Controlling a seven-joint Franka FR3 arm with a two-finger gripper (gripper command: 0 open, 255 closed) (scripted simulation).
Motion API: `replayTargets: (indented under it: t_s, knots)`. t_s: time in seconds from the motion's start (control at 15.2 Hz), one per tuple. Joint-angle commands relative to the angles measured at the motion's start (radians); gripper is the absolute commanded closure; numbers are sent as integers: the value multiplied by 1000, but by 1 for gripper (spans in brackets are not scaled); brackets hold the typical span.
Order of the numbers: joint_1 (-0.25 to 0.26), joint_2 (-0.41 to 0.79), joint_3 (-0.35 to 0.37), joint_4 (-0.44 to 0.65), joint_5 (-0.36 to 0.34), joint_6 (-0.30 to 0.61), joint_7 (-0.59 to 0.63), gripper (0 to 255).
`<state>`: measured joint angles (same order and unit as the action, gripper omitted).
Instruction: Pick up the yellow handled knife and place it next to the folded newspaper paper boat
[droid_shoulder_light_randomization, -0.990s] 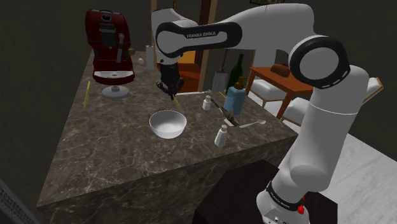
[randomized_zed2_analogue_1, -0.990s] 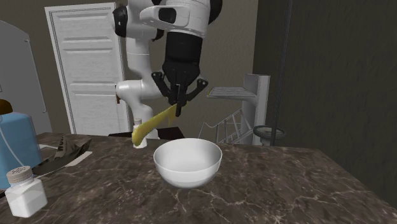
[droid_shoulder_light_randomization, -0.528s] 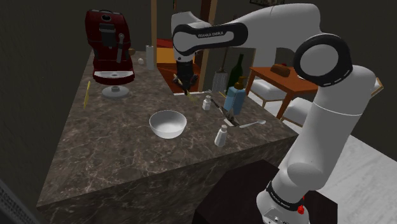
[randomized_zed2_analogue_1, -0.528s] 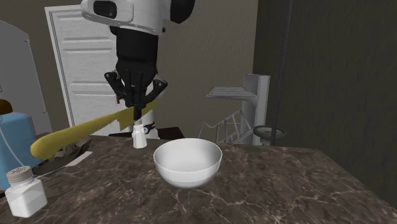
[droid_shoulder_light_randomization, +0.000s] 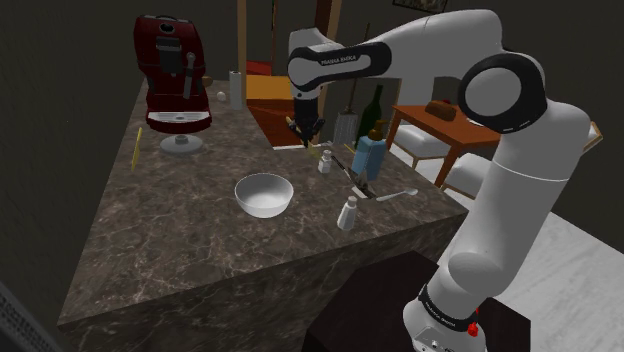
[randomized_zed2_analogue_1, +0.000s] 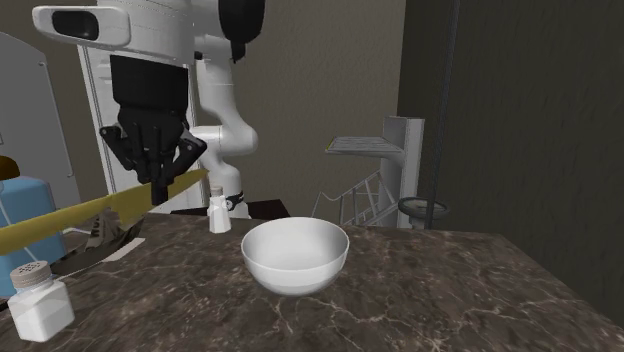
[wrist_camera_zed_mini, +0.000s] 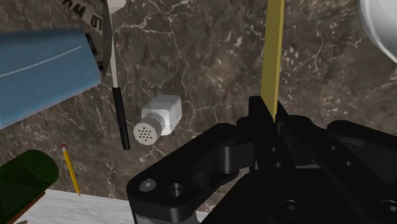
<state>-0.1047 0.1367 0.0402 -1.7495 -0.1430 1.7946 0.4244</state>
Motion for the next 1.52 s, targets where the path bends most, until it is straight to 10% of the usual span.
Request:
replayTargets:
  t_s: [0.0, 1.45]
  knots:
    - [-1, 2, -1, -23, -1, 25, 2, 255]
    - [-3, 96, -5, -200, -21, 294, 41, 255]
